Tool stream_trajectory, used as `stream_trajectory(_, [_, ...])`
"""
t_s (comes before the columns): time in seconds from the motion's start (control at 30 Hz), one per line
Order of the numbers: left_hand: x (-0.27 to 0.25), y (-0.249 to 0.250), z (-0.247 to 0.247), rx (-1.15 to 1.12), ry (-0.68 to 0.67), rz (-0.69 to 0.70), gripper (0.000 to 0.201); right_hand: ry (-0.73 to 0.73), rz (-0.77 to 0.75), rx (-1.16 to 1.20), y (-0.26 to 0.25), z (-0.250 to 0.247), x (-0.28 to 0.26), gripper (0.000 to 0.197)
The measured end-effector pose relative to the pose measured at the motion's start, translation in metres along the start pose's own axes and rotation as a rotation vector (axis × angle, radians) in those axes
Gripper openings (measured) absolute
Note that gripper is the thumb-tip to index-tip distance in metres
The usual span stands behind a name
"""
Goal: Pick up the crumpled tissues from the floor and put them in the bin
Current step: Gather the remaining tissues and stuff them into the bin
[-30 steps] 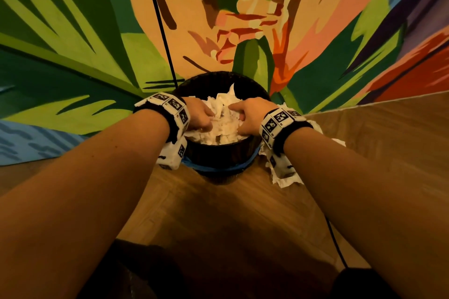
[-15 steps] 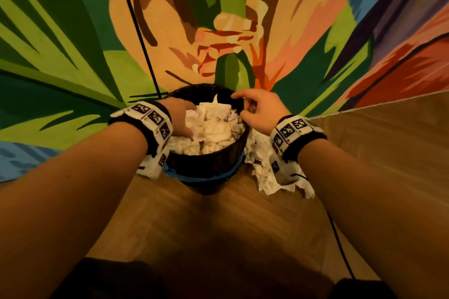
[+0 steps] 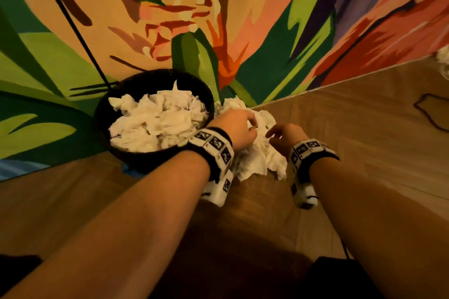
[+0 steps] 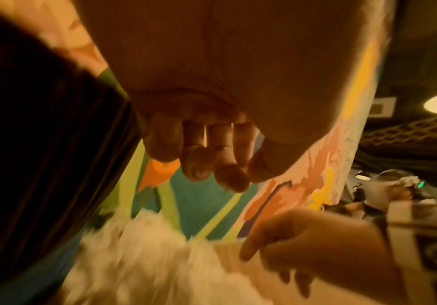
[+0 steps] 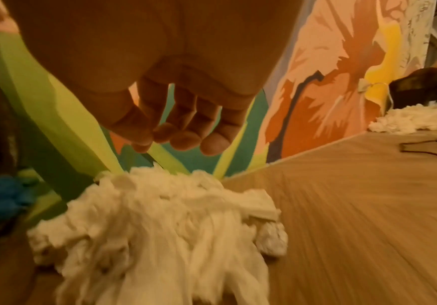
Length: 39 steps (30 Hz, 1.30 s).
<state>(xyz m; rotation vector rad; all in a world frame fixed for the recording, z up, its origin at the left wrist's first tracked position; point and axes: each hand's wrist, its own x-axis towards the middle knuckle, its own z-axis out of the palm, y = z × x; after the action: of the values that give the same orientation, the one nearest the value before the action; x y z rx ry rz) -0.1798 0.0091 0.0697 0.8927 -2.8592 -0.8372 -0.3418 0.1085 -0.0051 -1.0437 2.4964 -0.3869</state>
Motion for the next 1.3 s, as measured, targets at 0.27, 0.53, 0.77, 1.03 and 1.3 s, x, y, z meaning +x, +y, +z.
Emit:
stream_trajectory(0.27, [-0.008,-0.083,0.117,0.016,-0.284,-0.282,0.036,-0.153,0.079,0.063,0.030,0.064,0.004,0.020])
stream_trajectory(0.53, [0.032,-0.076,0.119,-0.104,-0.040,-0.181,0.029,-0.093,0.137,0.239,0.017,0.115,0.001,0.025])
stream_trajectory(0.77, [0.062,-0.068,0.118,-0.093,-0.095,-0.136,0.019,-0.089,0.157,0.504,0.013,0.140,-0.023,0.014])
stream_trajectory(1.03, [0.048,-0.080,0.133,-0.097,-0.108,-0.190,0.032,-0.101,0.269,0.497,0.028,0.140,-0.029,0.031])
stream_trajectory(1.3, [0.015,-0.100,0.148,-0.039,-0.134,-0.265,0.014,0.056,0.502,0.697,0.039,0.130,-0.033,0.044])
